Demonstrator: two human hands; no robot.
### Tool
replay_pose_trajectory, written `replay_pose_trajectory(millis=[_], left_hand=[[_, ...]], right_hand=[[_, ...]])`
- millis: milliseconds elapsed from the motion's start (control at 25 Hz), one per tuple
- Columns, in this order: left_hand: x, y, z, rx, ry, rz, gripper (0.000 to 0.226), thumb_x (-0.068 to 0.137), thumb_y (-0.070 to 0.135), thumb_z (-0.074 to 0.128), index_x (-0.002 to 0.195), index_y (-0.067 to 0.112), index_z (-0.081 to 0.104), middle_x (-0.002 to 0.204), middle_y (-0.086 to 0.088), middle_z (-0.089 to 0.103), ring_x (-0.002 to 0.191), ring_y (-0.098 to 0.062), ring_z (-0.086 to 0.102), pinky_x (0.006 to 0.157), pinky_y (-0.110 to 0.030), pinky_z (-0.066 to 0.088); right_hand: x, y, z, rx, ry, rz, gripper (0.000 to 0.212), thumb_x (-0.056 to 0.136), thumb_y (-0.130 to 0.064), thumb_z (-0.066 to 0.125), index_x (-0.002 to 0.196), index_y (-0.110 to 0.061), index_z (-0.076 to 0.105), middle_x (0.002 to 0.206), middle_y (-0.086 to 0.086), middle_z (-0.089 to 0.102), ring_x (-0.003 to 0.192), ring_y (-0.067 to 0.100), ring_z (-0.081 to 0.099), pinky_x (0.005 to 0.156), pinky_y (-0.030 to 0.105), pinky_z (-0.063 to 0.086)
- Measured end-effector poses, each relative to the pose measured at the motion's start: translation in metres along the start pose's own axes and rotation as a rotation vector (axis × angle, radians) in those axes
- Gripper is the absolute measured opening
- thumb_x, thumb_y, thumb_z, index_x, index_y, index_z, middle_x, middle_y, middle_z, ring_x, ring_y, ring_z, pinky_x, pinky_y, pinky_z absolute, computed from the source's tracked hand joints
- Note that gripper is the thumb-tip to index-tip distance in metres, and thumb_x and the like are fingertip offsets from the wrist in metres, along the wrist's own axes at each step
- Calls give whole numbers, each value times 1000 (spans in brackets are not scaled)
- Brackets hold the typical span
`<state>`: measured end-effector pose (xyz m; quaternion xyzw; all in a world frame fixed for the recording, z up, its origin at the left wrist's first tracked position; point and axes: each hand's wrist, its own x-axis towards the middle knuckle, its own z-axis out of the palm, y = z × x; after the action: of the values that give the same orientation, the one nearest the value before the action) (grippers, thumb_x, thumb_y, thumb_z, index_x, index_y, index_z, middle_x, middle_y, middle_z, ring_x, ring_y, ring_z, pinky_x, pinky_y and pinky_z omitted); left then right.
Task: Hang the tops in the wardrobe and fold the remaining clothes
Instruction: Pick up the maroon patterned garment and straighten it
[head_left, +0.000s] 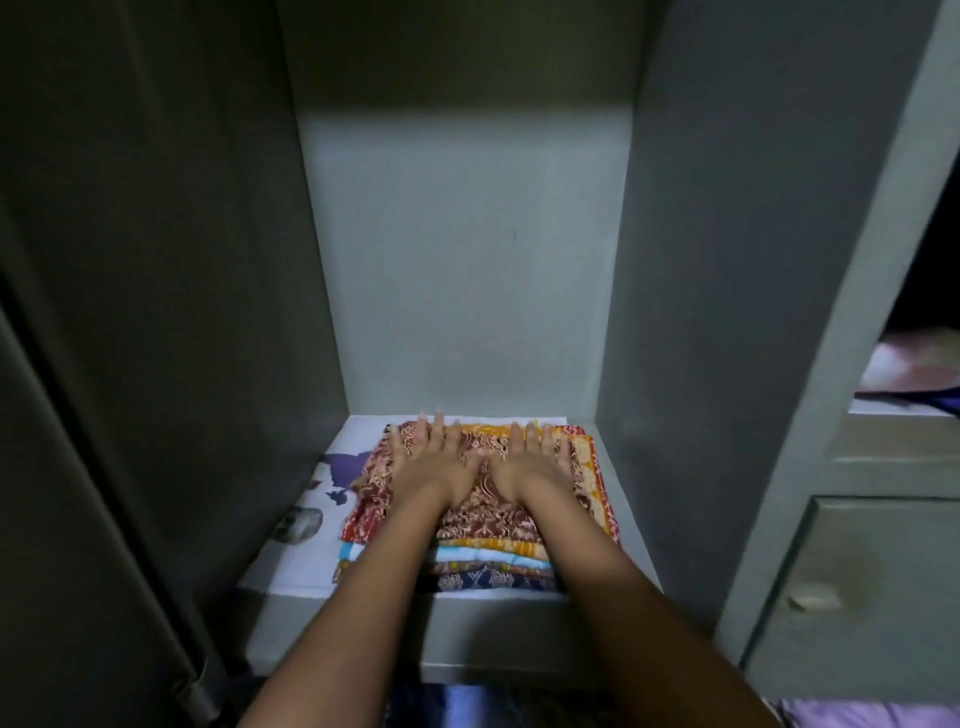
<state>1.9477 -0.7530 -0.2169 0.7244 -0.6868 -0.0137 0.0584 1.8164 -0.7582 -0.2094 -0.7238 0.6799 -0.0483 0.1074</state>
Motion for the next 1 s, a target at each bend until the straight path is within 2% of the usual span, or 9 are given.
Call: replay_pose_trajectory(millis=[200,360,480,600,720,800,840,920,1000], left_hand=[[-10,-7,-4,-122,-20,-110,94,83,81,11,149,20,-18,152,-1,-32,142,-24,-26,115,-48,-11],[-30,-27,-18,-240,-68,-204,94,84,78,12,150,17,-15,157,-2,-21,146,-27,-15,118,-51,-3],[-65,-35,-38,-386,81,-206,83,92,68,12,153,14,-4,160,-3,-9,147,-26,-10,116,-49,-5],[-107,-20,-61,-666,282,-106,70,98,56,15,153,13,8,160,-5,4,148,-23,-1,118,-43,-2],[-154,8,-77,-943,278,-41,64,100,53,20,151,15,22,158,-5,19,146,-22,16,119,-41,13],[-185,26,-79,-1036,153,24,63,99,52,30,151,16,24,157,-5,23,144,-24,21,117,-43,19],[-198,34,-80,-1055,78,43,64,99,50,35,151,15,23,157,-6,22,144,-26,21,117,-44,19],[-221,54,-88,-1094,11,92,65,98,45,42,150,11,23,157,-8,21,144,-26,21,116,-41,18],[-246,79,-101,-1152,7,148,60,100,37,43,147,4,29,155,-11,27,142,-25,26,114,-35,21]], right_hand=[[-16,22,-4,49,-2,72,86,89,-73,8,150,-17,-14,156,-1,-23,142,18,-26,110,51,-19],[-40,38,-15,122,-31,155,86,88,-74,7,150,-18,-14,157,-1,-22,145,23,-18,111,56,-14],[-65,39,-34,252,-33,183,88,90,-71,8,152,-10,-5,159,9,-10,146,27,-10,111,56,-13],[-104,31,-55,539,50,62,83,94,-66,14,150,-5,20,158,16,12,147,29,8,117,50,4],[-158,29,-63,792,56,-52,80,92,-68,20,146,-10,36,152,11,32,142,27,28,117,42,19],[-201,36,-63,912,61,-37,98,76,-87,27,141,-15,44,147,5,42,136,23,37,116,41,23],[-222,42,-66,958,79,-37,96,77,-85,30,140,-14,47,146,2,43,134,19,40,115,37,24],[-270,59,-75,1025,101,-25,67,96,-59,31,142,-10,41,145,-3,38,133,13,36,110,26,23],[-299,87,-83,1034,167,31,60,102,-45,30,146,-6,31,152,3,30,141,17,27,112,28,20]])
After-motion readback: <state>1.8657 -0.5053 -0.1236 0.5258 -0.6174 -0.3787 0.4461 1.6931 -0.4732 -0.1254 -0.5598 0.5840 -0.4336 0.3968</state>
